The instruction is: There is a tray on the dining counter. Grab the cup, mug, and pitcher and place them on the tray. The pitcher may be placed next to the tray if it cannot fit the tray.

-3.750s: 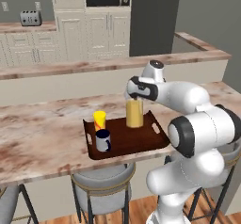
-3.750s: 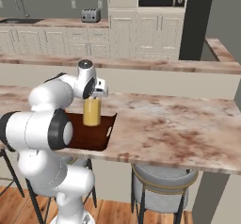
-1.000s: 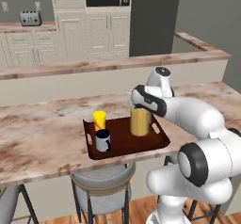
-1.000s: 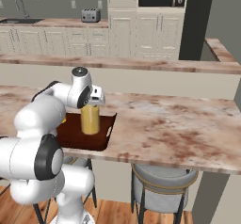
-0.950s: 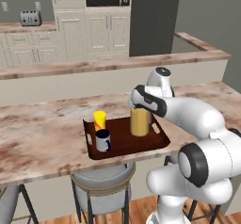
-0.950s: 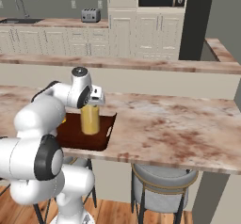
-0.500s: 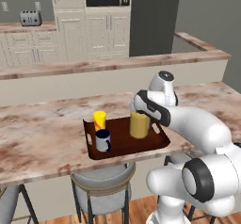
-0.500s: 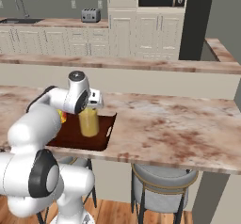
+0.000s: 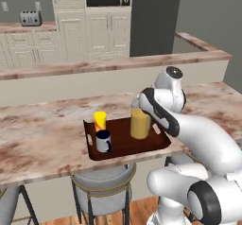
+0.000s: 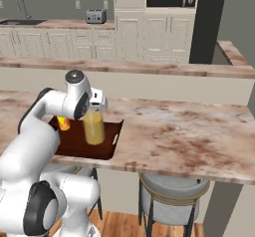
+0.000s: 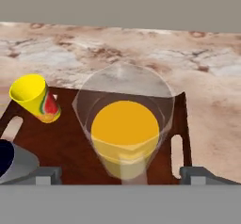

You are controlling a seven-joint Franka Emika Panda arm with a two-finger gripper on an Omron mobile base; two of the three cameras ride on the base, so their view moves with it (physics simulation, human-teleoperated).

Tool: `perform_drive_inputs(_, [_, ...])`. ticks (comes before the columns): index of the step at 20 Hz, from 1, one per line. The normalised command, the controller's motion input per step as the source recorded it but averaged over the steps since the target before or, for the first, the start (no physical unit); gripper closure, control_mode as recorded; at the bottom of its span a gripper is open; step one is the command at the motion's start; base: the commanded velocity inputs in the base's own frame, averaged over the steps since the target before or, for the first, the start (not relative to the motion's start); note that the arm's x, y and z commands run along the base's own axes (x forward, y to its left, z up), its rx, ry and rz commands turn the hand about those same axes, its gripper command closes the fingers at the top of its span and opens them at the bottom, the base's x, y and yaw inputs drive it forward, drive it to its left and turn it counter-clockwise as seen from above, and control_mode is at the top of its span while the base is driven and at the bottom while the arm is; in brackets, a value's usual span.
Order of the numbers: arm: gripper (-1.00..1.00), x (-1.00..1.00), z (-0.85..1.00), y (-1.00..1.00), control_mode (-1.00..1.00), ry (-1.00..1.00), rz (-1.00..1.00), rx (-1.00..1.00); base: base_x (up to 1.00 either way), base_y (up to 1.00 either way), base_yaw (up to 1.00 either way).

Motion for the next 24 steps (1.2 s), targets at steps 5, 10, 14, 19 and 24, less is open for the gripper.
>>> perform_drive_inputs(5, [-1.00,-0.46,0.77,-0.04,-1.00,0.00,0.00,0.00,0.00,0.00,0.00])
perform_drive_inputs(10, [-1.00,-0.94,0.57,-0.13,-1.00,0.00,-0.06,0.00,0.00,0.00,0.00])
perform_drive_inputs(14, [-1.00,-1.00,0.33,-0.11,-1.00,0.00,-0.01,0.00,0.00,0.00,0.00])
perform_drive_inputs(19, [-1.00,-1.00,0.08,-0.10,-1.00,0.00,0.00,0.00,0.00,0.00,0.00])
perform_drive_inputs(24, [-1.00,-1.00,-0.06,-0.01,-1.00,0.00,0.00,0.00,0.00,0.00,0.00])
